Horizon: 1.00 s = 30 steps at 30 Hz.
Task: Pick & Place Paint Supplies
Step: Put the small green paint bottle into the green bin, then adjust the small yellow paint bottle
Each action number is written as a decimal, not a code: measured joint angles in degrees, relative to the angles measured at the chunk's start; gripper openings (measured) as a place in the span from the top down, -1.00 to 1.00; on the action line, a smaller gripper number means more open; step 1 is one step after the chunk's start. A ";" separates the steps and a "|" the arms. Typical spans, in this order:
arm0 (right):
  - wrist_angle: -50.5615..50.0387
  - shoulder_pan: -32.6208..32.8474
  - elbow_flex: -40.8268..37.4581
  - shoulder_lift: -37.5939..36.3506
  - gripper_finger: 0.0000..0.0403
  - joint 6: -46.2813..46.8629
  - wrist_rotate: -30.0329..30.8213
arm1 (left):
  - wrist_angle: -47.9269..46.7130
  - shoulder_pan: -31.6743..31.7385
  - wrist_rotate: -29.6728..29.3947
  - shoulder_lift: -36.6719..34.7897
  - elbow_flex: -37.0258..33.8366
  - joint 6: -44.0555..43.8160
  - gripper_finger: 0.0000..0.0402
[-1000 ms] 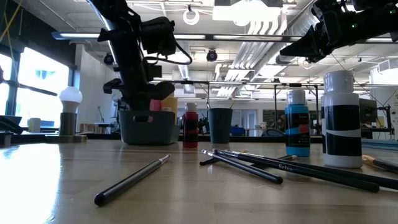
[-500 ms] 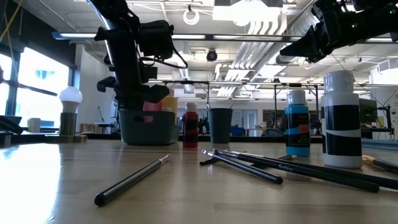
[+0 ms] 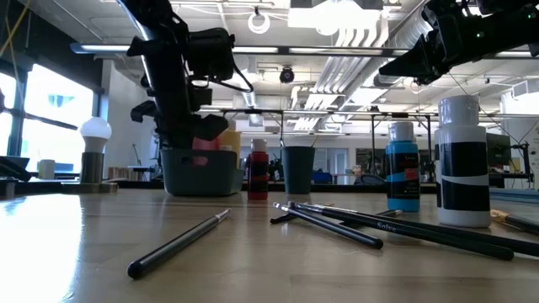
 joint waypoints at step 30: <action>0.00 -0.01 0.00 -0.01 0.98 0.31 0.01 | 8.10 -0.15 4.76 0.00 0.37 8.15 1.00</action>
